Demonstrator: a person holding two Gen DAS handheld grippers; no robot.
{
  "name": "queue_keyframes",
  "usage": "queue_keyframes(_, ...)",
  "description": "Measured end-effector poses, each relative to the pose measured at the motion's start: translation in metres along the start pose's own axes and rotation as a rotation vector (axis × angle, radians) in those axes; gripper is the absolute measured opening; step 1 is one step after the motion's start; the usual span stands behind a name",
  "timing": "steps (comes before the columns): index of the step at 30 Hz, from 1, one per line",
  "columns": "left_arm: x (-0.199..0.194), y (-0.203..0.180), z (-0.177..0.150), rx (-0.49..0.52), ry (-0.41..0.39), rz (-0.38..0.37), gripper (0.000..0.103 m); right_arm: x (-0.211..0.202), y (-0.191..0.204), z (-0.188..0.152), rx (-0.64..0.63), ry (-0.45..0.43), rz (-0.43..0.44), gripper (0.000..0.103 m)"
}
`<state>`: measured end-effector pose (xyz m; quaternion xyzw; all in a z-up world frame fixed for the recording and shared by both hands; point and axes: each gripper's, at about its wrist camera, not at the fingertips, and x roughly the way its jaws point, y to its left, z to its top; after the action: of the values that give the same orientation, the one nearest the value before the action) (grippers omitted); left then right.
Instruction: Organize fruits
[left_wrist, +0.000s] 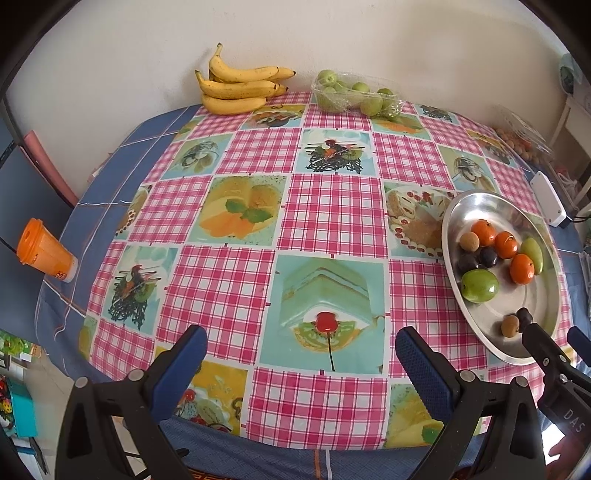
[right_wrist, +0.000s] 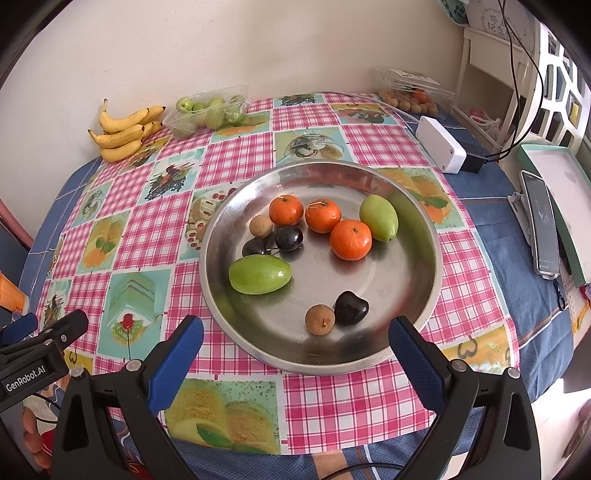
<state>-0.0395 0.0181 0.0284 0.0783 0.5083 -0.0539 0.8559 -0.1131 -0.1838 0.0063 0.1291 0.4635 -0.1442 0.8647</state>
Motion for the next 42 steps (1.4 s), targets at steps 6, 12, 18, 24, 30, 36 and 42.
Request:
queue_keyframes(6,0.0016,-0.0007,-0.0002,-0.001,0.006,-0.005,0.103,0.0004,0.0007,-0.0003,-0.001,0.0,0.0,0.1)
queue_keyframes(12,0.0028,-0.0011,-0.001,-0.002,0.013,-0.004,0.103,0.0002,0.0005,0.0,-0.002,0.0,0.0,0.1)
queue_keyframes(18,0.0034,-0.0005,-0.0012,-0.004,0.015,-0.004,0.103,0.0,0.0007,0.0002,-0.002,0.001,0.0,0.1)
queue_keyframes(24,0.0044,-0.0003,-0.0014,-0.007,0.019,-0.005,0.103,0.0002,0.0014,-0.0003,-0.001,0.001,0.0,0.1)
queue_keyframes(30,0.0046,-0.0008,-0.0015,-0.002,0.019,-0.009,0.103,0.0001,0.0012,-0.0002,-0.001,0.001,0.0,0.1)
queue_keyframes(36,0.0047,-0.001,-0.0018,-0.003,0.018,-0.009,0.103,0.0,0.0013,-0.0001,-0.001,0.002,-0.001,0.1)
queue_keyframes(42,0.0048,-0.001,-0.002,-0.002,0.018,-0.008,0.103,0.0,0.0015,-0.0002,-0.001,0.002,-0.001,0.1)
